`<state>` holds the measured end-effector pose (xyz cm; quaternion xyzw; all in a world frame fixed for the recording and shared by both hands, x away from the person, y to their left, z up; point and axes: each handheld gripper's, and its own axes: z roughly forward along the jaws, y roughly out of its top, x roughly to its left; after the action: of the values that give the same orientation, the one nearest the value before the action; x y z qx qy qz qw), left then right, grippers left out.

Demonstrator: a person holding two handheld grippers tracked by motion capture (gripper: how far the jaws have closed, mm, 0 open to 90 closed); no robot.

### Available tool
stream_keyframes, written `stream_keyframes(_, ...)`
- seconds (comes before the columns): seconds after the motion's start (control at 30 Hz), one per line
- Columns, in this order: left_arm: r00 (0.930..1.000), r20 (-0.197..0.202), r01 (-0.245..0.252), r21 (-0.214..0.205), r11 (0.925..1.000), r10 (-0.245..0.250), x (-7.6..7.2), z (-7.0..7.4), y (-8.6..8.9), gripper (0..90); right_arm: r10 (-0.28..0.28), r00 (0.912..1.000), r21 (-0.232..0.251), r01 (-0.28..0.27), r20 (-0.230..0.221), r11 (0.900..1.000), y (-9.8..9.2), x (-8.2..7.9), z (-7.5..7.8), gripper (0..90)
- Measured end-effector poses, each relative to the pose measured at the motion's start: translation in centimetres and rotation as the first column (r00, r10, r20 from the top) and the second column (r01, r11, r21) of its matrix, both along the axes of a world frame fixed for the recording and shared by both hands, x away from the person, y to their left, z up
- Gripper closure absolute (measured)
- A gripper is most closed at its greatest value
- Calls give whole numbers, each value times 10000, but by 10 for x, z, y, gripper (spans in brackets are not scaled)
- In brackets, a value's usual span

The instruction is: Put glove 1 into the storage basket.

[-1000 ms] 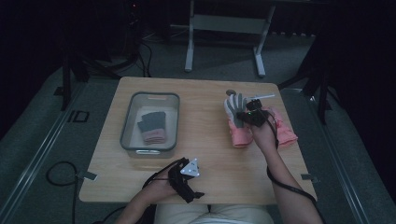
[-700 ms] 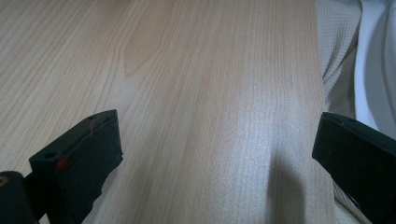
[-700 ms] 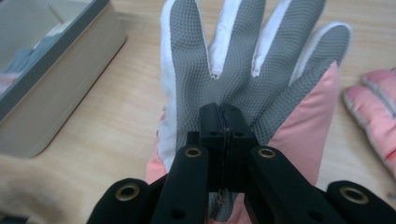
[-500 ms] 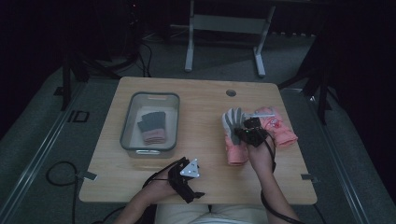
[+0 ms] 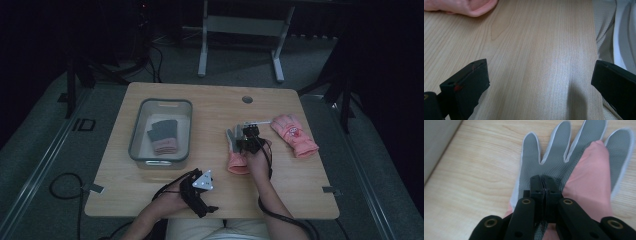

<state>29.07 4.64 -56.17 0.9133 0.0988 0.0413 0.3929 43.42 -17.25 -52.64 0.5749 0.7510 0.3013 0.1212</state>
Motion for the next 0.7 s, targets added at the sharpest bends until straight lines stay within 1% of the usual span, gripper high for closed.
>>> stream_keyframes(0.03,10000,-9,7,15,10000,-7,0,0,0,11,52,10000,-46,-52,-83,10000,2,2,-4,861)
stream_keyframes(0.07,10000,4,8,19,10000,-8,0,0,0,11,62,10000,-96,-62,-34,9999,2,2,-5,861)
stream_keyframes(0.17,10000,-31,-7,16,10000,8,0,-1,0,11,156,9999,-263,-154,64,9995,3,1,-5,857)
stream_keyframes(0.23,10000,-33,-5,4,10000,5,0,-1,0,11,199,9998,-239,-199,21,9995,3,2,-3,848)
stream_keyframes(0.27,10000,-29,-43,149,9999,43,1,0,0,11,248,9996,-230,-245,125,9994,2,0,2,809)
stream_keyframes(0.3,10000,-29,-43,149,9999,43,1,0,0,11,248,9996,-230,-245,125,9994,2,0,2,809)
stream_keyframes(0.33,10000,28,-53,171,9998,52,1,-1,-1,11,264,9994,-221,-259,211,9994,2,-1,5,761)
stream_keyframes(0.37,10000,-42,-29,157,9999,30,1,-1,-1,11,353,9985,-45,-352,422,9994,0,-4,11,714)
stream_keyframes(0.4,10000,-46,-26,169,9999,27,1,-1,-1,11,448,9955,-83,-442,839,9990,-5,-9,19,680)
stream_keyframes(0.47,10000,-73,17,103,9999,-16,2,-1,0,11,547,9932,-21,-548,1031,9985,-14,-12,26,673)
stream_keyframes(0.53,9999,-104,-34,29,10000,34,2,-1,0,11,774,9855,-164,-758,1508,9970,-32,-15,36,652)
stream_keyframes(0.57,9999,-156,-37,-15,10000,37,2,-1,1,11,835,9827,-201,-813,1651,9965,-40,-16,39,647)
stream_keyframes(0.6,9999,-127,-43,11,10000,43,2,-1,1,11,810,9807,-267,-775,1779,9966,-53,-15,44,644)
stream_keyframes(0.63,9999,-118,-46,13,10000,46,2,-1,1,11,940,9753,-216,-915,2001,9956,-65,-15,48,633)
stream_keyframes(0.67,9999,-134,-53,-2,10000,53,2,-1,1,11,919,9725,-281,-880,2138,9957,-76,-14,51,628)
stream_keyframes(0.7,9999,-103,-60,58,10000,61,2,-1,1,11,817,9721,-422,-742,2198,9963,-88,-12,54,627)
